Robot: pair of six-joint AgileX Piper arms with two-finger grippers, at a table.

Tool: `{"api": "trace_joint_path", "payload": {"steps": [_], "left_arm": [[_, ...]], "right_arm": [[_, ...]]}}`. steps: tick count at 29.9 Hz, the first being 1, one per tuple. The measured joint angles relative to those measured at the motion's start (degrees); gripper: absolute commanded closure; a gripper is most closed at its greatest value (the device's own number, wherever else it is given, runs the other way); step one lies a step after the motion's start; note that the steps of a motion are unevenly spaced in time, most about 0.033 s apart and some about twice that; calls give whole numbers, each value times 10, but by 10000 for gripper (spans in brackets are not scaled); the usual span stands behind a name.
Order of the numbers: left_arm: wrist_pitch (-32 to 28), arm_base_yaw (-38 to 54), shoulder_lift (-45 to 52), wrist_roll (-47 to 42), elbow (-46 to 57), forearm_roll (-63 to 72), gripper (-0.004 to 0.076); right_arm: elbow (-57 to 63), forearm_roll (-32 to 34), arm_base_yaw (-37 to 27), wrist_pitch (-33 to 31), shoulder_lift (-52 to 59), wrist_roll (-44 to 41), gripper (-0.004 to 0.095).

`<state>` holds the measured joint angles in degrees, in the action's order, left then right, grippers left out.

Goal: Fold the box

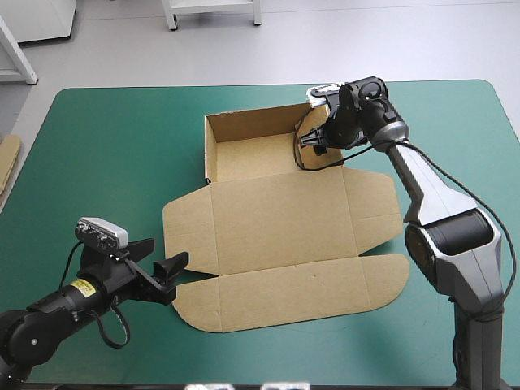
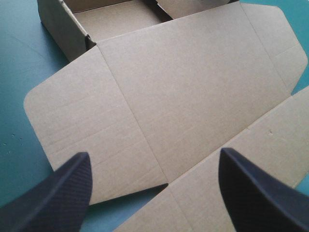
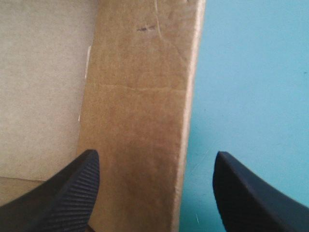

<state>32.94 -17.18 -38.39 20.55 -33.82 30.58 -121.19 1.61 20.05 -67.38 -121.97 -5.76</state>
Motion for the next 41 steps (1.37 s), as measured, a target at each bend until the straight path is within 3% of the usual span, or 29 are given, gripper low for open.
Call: {"api": "trace_joint_path", "payload": {"steps": [5, 7, 9, 13, 14, 27, 41], "left_arm": [[0, 0, 1, 0, 0, 0, 195], [0, 0, 1, 0, 0, 0, 195], [0, 0, 1, 1, 0, 0, 195], [0, 0, 1, 2, 0, 0, 195], [0, 0, 1, 2, 0, 0, 195], [0, 0, 1, 13, 0, 0, 195], [4, 0, 1, 13, 0, 0, 195]], "right_arm": [[0, 0, 0, -1, -16, -5, 275], [0, 0, 0, -1, -18, -6, 324], [0, 1, 0, -1, -18, -6, 451], [0, 4, 0, -4, -18, -6, 896], [0, 4, 0, -6, -18, -4, 916], [-1, 11, -17, -23, -18, 8, 911], [-1, 19, -165, -38, 3, 12, 911]]}}
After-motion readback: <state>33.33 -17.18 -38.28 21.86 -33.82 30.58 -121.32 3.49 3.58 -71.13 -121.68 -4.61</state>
